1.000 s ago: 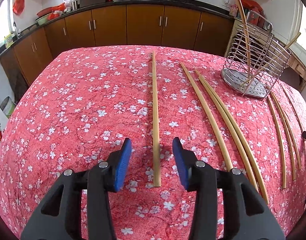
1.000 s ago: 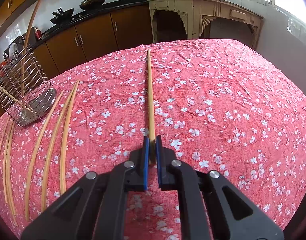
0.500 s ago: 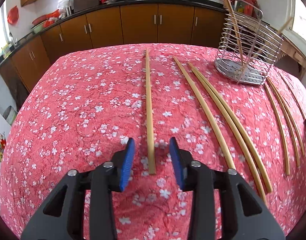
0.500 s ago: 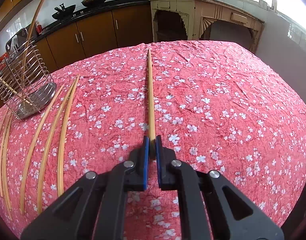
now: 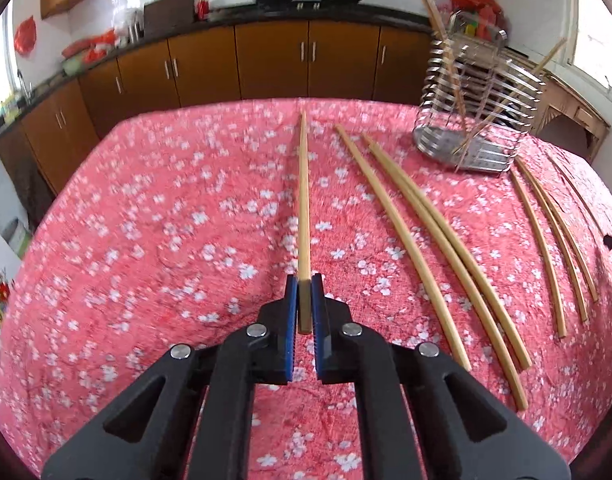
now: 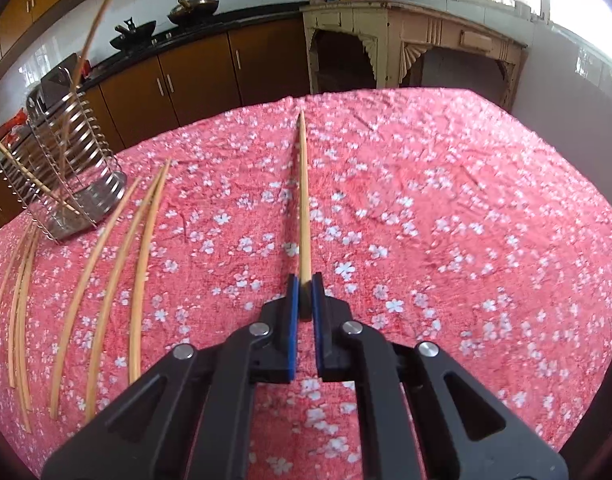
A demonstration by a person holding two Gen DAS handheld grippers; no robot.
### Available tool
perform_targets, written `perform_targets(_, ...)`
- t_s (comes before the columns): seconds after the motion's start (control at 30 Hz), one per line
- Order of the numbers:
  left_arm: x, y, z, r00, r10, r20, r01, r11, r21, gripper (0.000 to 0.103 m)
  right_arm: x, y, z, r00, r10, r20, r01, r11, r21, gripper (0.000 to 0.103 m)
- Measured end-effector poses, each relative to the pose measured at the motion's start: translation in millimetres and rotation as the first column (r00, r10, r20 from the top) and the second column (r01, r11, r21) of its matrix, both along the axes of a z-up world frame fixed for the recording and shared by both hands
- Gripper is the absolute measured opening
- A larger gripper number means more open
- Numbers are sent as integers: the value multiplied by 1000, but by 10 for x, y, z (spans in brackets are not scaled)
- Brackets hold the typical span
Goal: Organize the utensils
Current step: 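Lift both chopsticks and carry them over the wire holder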
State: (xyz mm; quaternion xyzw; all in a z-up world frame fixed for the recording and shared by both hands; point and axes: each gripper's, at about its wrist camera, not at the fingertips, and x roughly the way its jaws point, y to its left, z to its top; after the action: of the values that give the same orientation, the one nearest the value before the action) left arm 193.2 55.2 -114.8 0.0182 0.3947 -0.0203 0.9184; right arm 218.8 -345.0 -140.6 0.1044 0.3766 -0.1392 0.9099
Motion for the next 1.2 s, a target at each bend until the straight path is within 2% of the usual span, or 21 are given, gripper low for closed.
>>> perform_targets(0.1, -90, 24, 125, 999, 0, 45, 1, 1000, -15, 7, -100, 6, 190, 998, -1, 59, 2, 1000, -9, 7)
perform_targets(0.17, -168, 59, 267, 994, 7, 106, -3, 999, -35, 7, -187, 27, 360, 993, 2, 117, 2, 1000, -29, 7)
perform_targets(0.3, -290, 147, 581, 973, 32, 229, -10, 995, -95, 7, -301, 79, 649, 977, 12, 211, 2, 998, -66, 7)
perform_targets(0.47, -370, 171, 919, 936, 62, 347, -19, 992, -125, 7, -352, 63, 946, 954, 22, 299, -4, 998, -59, 7)
perform_targets(0.83, -290, 212, 1346, 887, 121, 446, -55, 986, -158, 7, -299, -17, 1431, 907, 19, 422, -10, 1000, -25, 7)
perform_targets(1.2, -395, 232, 1643, 846, 134, 516, -47, 983, -179, 7, -406, 10, 1720, 877, 48, 479, -53, 999, -4, 7)
